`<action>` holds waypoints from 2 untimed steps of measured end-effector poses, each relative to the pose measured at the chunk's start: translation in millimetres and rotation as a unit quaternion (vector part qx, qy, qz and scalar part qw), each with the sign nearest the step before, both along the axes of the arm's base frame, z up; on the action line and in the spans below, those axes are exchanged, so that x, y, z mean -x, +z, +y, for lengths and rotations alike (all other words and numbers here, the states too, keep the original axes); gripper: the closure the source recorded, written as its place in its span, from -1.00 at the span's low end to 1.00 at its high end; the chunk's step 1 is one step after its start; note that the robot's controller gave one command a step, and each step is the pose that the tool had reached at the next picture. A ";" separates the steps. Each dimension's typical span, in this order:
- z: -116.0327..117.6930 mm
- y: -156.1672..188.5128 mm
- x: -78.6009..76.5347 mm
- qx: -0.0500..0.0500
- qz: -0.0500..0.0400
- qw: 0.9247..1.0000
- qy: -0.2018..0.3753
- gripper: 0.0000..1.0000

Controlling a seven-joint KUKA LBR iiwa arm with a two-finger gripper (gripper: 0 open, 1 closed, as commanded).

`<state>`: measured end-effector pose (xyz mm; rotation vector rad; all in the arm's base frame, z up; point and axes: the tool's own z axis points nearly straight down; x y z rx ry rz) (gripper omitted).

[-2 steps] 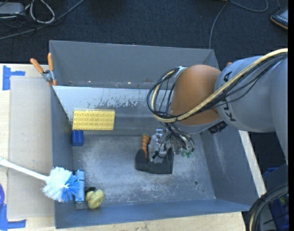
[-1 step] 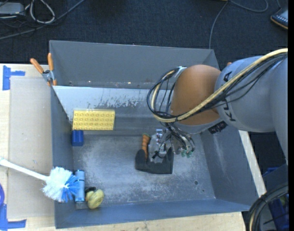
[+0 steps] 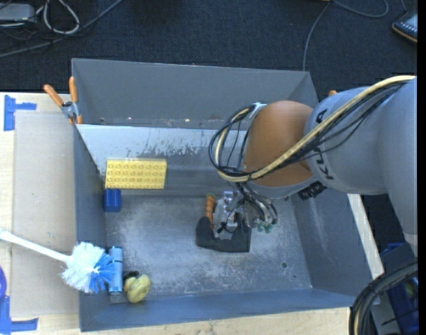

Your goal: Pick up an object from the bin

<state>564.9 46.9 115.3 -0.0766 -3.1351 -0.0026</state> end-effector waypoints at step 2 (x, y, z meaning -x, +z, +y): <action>-10.1 -8.7 9.3 0.000 0.001 1.000 0.006 1.00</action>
Offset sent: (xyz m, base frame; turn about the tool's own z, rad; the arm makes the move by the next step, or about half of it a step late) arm -0.0103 -0.0146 -0.0124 -0.0130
